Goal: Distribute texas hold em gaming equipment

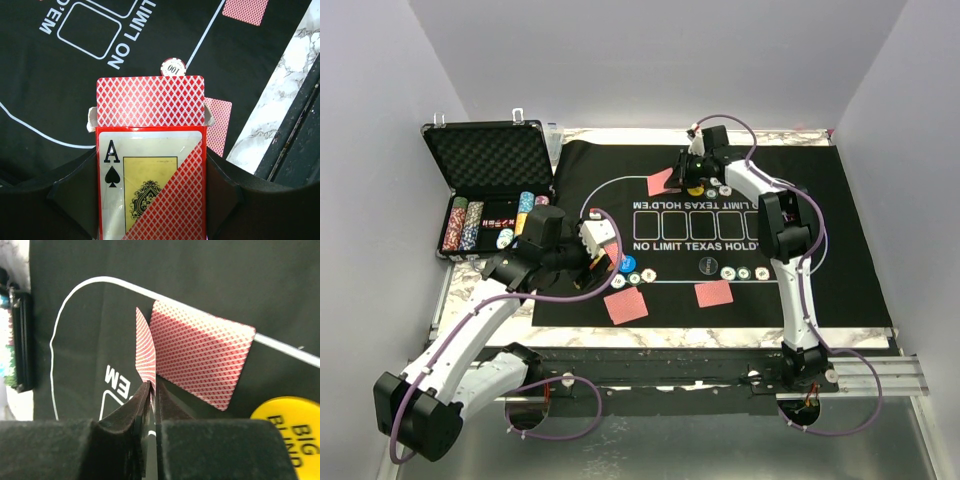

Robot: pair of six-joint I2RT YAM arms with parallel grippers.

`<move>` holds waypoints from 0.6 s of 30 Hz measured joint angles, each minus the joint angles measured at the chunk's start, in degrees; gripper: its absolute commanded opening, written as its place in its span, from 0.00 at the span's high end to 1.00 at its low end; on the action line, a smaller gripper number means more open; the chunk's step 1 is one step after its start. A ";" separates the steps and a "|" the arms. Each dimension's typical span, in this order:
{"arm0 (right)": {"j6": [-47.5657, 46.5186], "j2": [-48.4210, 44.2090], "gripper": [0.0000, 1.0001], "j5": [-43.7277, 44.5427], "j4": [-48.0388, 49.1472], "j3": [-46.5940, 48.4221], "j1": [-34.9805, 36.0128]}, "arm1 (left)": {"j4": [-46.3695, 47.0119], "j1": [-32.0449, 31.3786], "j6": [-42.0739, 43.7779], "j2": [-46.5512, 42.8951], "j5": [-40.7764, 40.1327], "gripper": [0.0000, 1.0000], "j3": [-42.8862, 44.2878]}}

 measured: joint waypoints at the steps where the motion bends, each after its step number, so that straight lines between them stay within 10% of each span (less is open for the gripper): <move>1: -0.24 0.13 0.80 0.94 -0.20 0.55 0.00 | 0.00 0.09 0.04 0.07 0.00 1.00 0.00; 3: -0.90 0.35 0.60 2.95 -0.42 1.55 0.00 | 0.00 0.24 0.07 0.31 0.00 1.00 0.00; 18: -6.25 -1.25 0.00 11.52 -7.74 7.82 -0.52 | -0.02 1.07 0.81 2.32 0.09 1.00 0.00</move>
